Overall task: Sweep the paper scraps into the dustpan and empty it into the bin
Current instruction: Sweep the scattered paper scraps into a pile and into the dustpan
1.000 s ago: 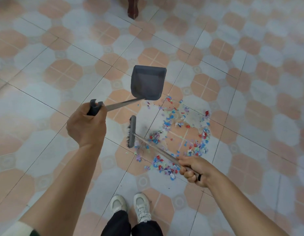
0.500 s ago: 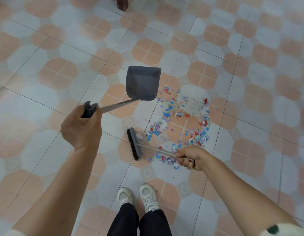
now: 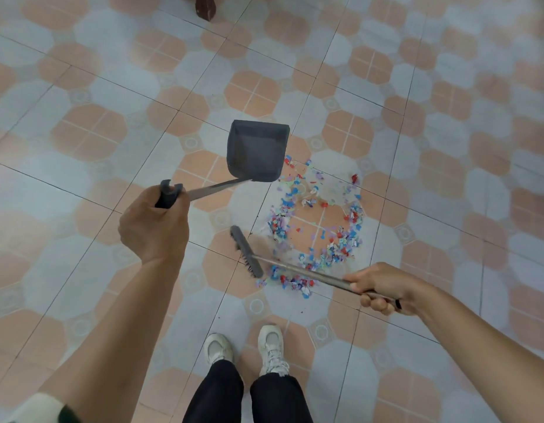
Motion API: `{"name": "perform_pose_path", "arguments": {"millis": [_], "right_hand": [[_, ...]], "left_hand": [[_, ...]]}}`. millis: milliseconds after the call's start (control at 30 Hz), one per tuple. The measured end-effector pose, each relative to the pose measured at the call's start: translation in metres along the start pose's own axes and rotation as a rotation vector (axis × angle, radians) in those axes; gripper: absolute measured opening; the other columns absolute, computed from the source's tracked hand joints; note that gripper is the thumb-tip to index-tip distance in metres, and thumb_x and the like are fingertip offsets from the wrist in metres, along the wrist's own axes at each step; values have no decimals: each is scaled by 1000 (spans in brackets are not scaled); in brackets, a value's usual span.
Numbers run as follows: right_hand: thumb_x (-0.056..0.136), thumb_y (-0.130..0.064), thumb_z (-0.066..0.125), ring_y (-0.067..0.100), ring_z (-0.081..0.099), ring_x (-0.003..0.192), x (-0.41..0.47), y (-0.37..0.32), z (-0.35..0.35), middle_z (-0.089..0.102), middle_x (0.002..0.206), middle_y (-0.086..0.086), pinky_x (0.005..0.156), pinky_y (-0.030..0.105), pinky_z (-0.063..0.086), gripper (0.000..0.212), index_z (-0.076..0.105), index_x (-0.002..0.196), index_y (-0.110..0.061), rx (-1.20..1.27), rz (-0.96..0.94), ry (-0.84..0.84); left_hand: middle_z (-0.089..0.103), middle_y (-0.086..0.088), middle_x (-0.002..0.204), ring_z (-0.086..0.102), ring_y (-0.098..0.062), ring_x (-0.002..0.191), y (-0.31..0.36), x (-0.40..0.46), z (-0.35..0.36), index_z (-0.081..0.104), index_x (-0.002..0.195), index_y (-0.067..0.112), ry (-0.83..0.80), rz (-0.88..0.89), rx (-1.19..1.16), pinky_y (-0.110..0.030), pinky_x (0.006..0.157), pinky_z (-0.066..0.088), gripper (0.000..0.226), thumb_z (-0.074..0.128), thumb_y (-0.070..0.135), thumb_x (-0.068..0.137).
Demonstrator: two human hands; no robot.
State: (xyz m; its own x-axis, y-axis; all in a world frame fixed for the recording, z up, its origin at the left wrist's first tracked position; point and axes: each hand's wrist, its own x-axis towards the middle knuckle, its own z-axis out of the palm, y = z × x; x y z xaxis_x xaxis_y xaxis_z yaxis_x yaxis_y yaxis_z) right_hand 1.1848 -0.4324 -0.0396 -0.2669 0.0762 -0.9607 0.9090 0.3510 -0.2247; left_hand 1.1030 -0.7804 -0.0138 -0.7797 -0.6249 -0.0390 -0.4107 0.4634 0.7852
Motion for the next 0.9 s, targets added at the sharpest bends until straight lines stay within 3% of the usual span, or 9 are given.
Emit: {"name": "perform_pose_path", "arguments": {"millis": [200,367,633,900], "right_hand": [[91,-3,53,9,35,30,-6,36,3,52,53,7,33,15,25,46,54,135,-14,-243,48,-112],[86,0,52,11,35,29,21,47,-7,51,50,8,36,14,23,45,58,129,-13,-363,95,-93],[88,4,56,11,33,26,43,21,-86,49,52,12,33,12,24,39,62,125,-6,-297,26,89],[88,1,55,12,35,31,27,24,-145,52,55,11,35,15,26,41,61,127,-11,-276,-60,119]], "left_hand": [[60,2,68,54,-24,70,7,-11,7,68,81,17,-23,4,-2,-30,69,42,24,60,40,83],[62,7,73,55,-18,72,10,-26,24,69,83,19,-30,0,-13,-28,72,43,20,63,37,81],[59,7,71,53,-18,73,23,-54,54,70,86,20,-10,-2,35,-24,69,37,21,60,38,82],[60,6,73,55,-19,76,44,-77,82,70,85,18,-6,6,36,-24,69,37,21,61,36,82]]}}
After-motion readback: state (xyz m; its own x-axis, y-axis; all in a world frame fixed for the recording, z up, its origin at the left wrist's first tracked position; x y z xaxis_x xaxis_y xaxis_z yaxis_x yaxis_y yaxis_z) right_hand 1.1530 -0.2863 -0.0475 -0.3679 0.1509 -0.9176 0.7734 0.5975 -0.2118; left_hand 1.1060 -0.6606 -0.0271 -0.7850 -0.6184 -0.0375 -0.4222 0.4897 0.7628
